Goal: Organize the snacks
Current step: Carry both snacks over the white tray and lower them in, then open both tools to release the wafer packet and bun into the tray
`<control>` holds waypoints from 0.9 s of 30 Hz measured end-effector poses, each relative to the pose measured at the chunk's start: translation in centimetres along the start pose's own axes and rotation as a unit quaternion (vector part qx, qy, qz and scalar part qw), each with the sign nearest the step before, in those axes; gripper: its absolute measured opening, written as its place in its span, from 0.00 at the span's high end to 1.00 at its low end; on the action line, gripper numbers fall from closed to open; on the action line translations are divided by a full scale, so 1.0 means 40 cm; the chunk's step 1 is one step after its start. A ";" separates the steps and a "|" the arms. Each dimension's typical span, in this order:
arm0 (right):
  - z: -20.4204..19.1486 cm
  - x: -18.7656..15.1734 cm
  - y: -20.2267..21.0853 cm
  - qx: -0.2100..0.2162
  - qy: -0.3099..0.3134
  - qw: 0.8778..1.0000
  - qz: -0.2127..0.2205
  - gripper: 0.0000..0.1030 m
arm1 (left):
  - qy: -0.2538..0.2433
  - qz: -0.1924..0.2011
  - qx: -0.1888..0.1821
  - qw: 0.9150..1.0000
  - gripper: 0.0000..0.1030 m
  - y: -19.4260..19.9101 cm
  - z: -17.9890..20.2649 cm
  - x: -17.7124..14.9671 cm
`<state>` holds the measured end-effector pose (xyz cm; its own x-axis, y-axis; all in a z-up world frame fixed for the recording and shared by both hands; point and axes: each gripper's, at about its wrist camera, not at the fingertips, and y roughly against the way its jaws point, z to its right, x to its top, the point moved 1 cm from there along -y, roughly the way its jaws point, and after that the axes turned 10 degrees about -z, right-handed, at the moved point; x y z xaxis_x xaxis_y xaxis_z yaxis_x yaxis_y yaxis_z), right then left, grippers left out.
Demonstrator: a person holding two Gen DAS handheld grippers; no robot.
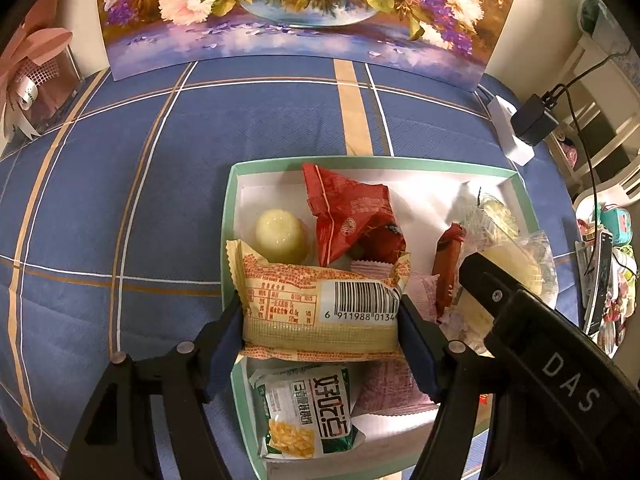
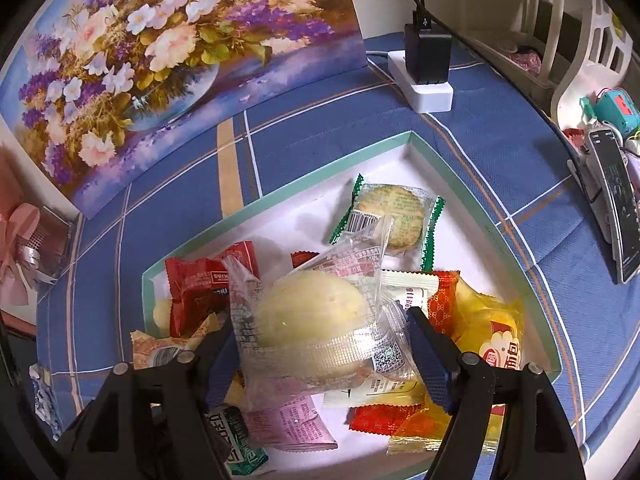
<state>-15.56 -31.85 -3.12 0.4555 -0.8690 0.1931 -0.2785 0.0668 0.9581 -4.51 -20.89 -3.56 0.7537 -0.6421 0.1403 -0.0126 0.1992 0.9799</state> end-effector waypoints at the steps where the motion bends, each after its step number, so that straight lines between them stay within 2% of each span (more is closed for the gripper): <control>1: 0.001 0.000 -0.001 0.001 0.000 1.000 -0.001 0.21 | -0.001 0.000 0.001 1.000 0.27 0.002 0.000 0.000; 6: 0.011 0.000 0.005 0.018 -0.013 1.000 -0.013 0.20 | -0.004 0.007 0.015 1.000 0.17 0.011 0.004 0.002; 11: 0.013 0.000 0.031 0.028 -0.012 1.000 -0.006 0.19 | -0.009 0.017 0.005 1.000 0.16 0.037 0.011 0.002; 14: 0.009 -0.002 0.056 0.034 -0.008 0.999 0.008 0.17 | -0.012 0.025 0.001 1.000 0.05 0.055 0.013 0.001; 18: 0.005 -0.004 0.088 0.037 -0.005 0.999 0.028 0.06 | -0.009 0.035 -0.009 0.999 0.05 0.083 0.010 0.000; 23: 0.004 -0.008 0.116 0.042 -0.001 0.998 0.043 0.03 | 0.002 0.041 -0.009 0.999 0.05 0.108 -0.007 -0.003; 27: 0.005 -0.009 0.128 0.043 -0.004 0.998 0.050 0.00 | 0.037 0.043 -0.007 0.998 0.05 0.128 -0.049 -0.006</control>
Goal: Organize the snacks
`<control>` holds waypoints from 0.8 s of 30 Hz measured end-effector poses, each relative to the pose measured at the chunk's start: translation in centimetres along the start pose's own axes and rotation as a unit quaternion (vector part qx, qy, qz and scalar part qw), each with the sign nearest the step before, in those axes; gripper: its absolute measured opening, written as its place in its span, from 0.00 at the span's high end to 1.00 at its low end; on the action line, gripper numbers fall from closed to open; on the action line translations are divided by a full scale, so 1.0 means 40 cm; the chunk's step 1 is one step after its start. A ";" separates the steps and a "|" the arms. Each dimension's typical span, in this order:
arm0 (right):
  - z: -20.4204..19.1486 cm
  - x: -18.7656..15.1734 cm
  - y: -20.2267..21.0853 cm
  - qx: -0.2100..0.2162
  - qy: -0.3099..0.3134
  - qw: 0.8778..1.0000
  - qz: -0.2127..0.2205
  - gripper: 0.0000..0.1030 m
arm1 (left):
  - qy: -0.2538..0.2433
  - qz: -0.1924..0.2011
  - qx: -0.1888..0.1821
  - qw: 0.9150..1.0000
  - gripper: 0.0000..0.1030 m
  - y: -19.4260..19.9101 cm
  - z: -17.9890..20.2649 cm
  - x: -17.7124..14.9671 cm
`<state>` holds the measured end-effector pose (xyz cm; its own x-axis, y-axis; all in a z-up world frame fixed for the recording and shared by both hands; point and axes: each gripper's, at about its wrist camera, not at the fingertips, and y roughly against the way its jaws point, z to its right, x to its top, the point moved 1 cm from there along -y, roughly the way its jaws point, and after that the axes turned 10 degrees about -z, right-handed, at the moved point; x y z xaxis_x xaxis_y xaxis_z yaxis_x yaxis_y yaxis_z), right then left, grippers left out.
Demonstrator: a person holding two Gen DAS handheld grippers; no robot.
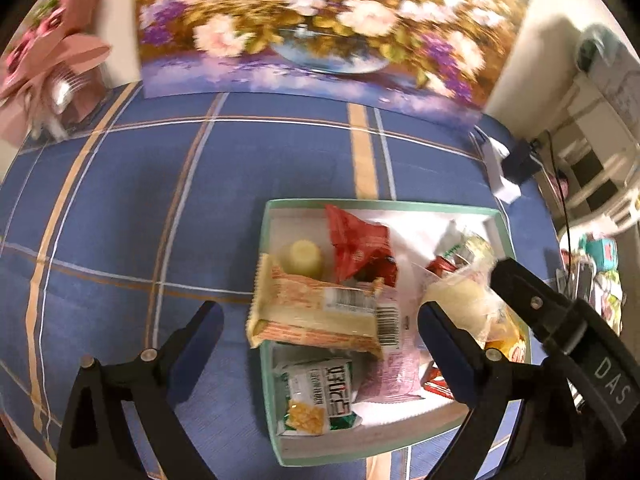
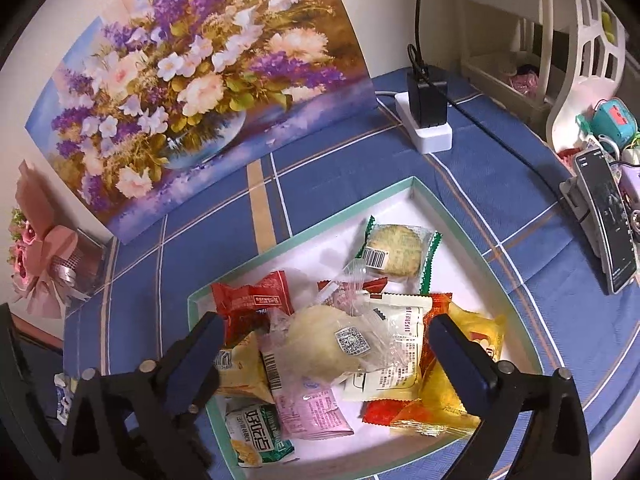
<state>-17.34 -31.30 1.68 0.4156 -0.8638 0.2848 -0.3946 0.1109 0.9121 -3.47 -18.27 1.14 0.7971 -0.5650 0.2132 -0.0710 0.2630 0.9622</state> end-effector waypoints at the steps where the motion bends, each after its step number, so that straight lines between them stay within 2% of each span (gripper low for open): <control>1: 0.001 0.000 0.002 0.000 0.000 1.000 0.001 0.00 | 0.007 0.002 0.001 1.000 0.05 0.004 -0.010 0.001; 3: 0.000 -0.001 0.001 0.000 -0.001 1.000 0.001 0.00 | 0.023 0.007 0.009 1.000 0.05 0.012 -0.035 0.003; 9: -0.009 -0.011 -0.003 -0.008 0.008 1.000 -0.003 0.00 | 0.073 0.028 0.072 0.994 0.05 0.028 -0.122 0.007; 15: -0.031 -0.039 -0.010 -0.025 0.023 0.999 -0.006 0.00 | 0.085 0.023 0.129 0.988 0.05 0.032 -0.186 -0.001; 24: -0.063 -0.102 -0.009 -0.042 0.045 0.998 -0.014 0.00 | 0.071 0.022 0.151 0.986 0.05 0.064 -0.225 -0.062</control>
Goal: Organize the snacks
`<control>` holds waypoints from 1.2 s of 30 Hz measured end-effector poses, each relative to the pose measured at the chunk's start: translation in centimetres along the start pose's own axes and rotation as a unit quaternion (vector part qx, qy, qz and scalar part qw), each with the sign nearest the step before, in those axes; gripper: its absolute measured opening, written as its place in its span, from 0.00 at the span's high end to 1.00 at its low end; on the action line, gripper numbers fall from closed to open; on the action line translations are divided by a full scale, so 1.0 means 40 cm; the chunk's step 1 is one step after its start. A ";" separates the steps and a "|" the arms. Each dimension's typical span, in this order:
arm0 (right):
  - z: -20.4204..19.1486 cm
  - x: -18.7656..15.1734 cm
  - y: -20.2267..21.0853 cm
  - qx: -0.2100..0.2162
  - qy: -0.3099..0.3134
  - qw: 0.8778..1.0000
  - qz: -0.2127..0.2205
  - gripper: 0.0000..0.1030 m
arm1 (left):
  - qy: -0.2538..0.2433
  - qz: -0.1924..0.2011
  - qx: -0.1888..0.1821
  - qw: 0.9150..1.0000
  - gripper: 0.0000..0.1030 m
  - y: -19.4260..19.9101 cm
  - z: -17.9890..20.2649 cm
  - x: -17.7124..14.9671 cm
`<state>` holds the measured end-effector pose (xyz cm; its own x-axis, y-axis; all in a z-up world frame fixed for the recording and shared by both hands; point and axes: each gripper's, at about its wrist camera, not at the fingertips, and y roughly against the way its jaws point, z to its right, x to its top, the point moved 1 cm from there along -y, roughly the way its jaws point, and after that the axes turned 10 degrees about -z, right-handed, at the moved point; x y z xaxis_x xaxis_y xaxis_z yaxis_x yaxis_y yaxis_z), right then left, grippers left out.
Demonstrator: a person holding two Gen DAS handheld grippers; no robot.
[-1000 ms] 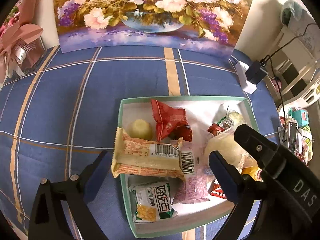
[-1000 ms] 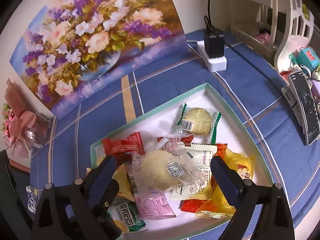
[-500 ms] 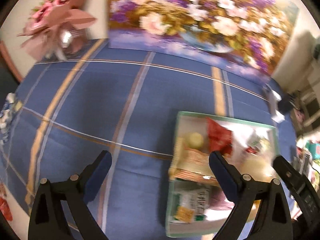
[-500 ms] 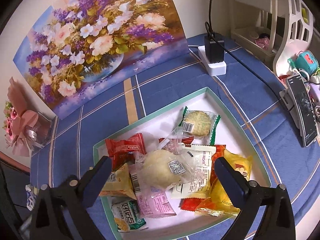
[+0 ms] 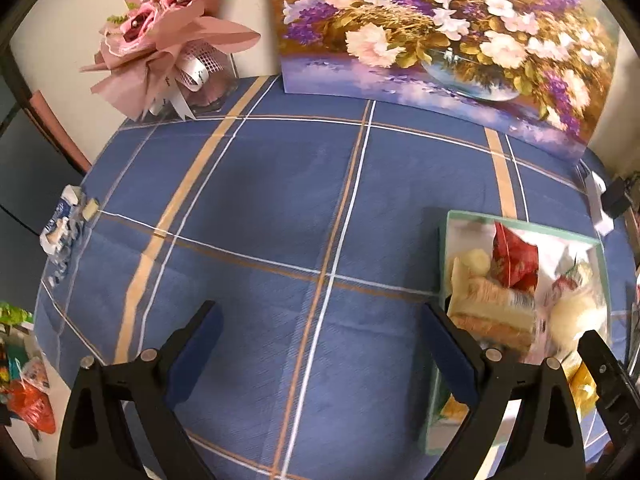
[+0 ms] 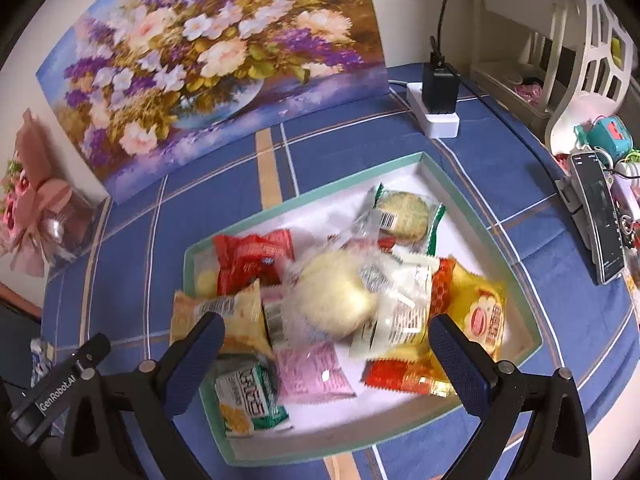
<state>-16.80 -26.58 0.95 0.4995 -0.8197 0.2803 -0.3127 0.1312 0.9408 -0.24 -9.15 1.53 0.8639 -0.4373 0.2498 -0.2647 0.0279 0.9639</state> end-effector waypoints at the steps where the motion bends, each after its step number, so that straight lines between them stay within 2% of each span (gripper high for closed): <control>1: -0.004 -0.010 0.002 -0.002 0.005 1.000 -0.001 0.00 | -0.002 -0.001 0.001 1.000 0.05 0.003 -0.007 -0.012; 7: -0.023 -0.090 0.015 -0.009 0.020 1.000 -0.005 0.00 | -0.008 -0.018 0.000 1.000 0.05 0.003 -0.047 -0.089; 13: -0.041 -0.177 0.017 -0.001 0.037 0.999 -0.018 0.00 | -0.016 -0.013 -0.008 1.000 0.05 0.018 -0.077 -0.163; 19: -0.055 -0.229 0.029 -0.003 0.051 0.999 -0.019 0.00 | -0.021 -0.015 -0.017 1.000 0.05 0.019 -0.091 -0.197; 36: -0.090 -0.235 0.010 -0.020 0.076 0.997 -0.025 0.00 | -0.020 -0.031 -0.025 0.999 0.05 0.000 -0.097 -0.189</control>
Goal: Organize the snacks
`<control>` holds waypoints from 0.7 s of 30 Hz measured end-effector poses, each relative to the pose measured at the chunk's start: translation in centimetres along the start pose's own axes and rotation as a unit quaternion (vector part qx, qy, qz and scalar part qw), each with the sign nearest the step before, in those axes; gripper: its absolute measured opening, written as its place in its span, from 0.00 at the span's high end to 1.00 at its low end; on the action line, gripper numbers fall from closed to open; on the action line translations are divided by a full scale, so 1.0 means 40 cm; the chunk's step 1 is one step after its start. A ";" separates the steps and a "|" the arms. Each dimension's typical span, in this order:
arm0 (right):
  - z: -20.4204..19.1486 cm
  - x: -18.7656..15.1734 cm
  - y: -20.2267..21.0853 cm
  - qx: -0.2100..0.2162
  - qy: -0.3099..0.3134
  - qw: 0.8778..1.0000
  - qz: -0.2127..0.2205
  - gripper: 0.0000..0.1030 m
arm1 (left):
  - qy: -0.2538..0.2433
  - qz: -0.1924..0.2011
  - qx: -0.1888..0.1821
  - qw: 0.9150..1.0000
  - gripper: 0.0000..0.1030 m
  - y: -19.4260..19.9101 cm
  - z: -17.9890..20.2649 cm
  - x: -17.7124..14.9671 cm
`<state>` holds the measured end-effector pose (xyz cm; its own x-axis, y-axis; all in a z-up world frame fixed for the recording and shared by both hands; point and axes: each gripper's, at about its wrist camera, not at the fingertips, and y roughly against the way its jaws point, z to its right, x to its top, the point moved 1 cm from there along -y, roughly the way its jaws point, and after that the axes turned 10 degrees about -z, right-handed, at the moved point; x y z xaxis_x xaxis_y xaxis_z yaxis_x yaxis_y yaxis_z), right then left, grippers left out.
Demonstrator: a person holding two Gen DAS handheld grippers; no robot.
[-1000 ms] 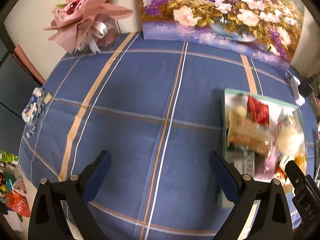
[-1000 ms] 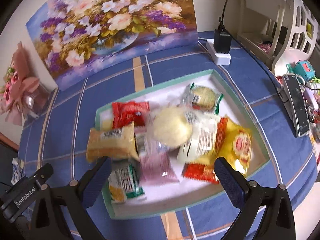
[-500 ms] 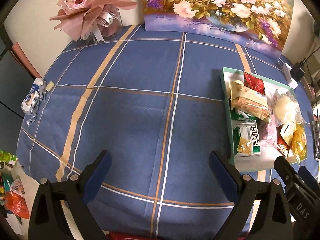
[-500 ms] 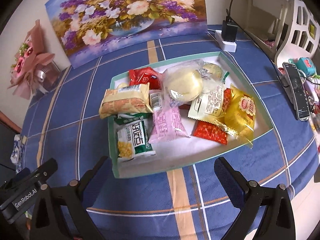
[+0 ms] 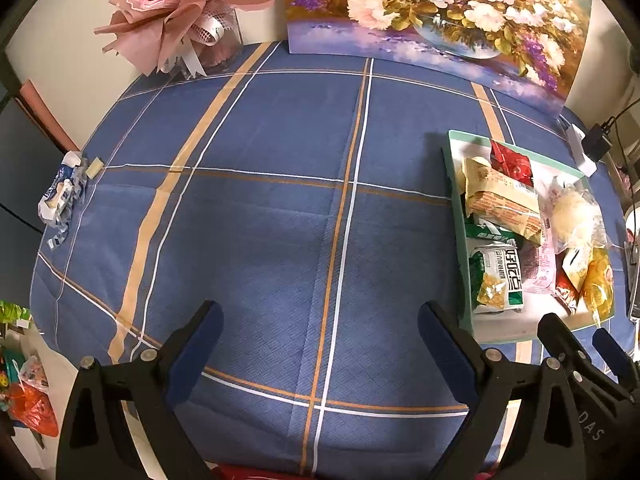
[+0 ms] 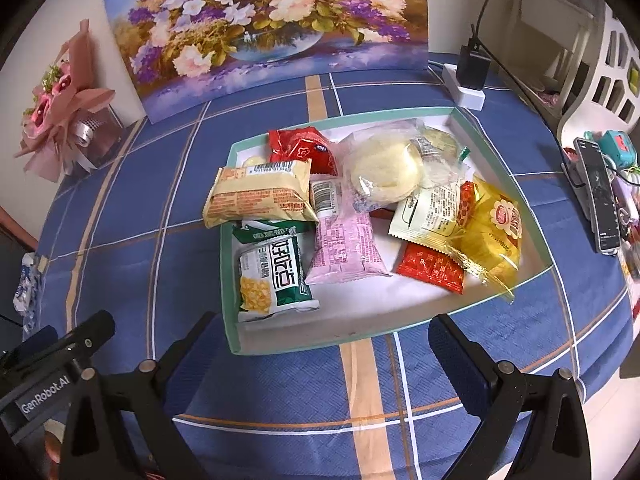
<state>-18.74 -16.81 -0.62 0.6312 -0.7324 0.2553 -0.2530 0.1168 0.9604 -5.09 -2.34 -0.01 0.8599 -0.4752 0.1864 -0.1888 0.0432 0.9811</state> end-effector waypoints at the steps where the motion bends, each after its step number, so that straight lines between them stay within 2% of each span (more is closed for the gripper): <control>1: -0.001 0.000 -0.003 -0.001 0.000 1.000 -0.002 0.00 | 0.001 -0.001 0.001 1.000 0.05 -0.001 -0.002 0.001; 21: 0.017 0.005 -0.011 -0.019 -0.021 1.000 -0.007 0.00 | 0.009 -0.016 0.025 1.000 0.05 -0.016 -0.020 0.006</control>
<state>-19.01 -17.44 -1.06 0.6025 -0.7621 0.2371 -0.2153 0.1309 0.9677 -4.38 -1.78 -0.56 0.8738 -0.4603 0.1565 -0.1843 -0.0156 0.9828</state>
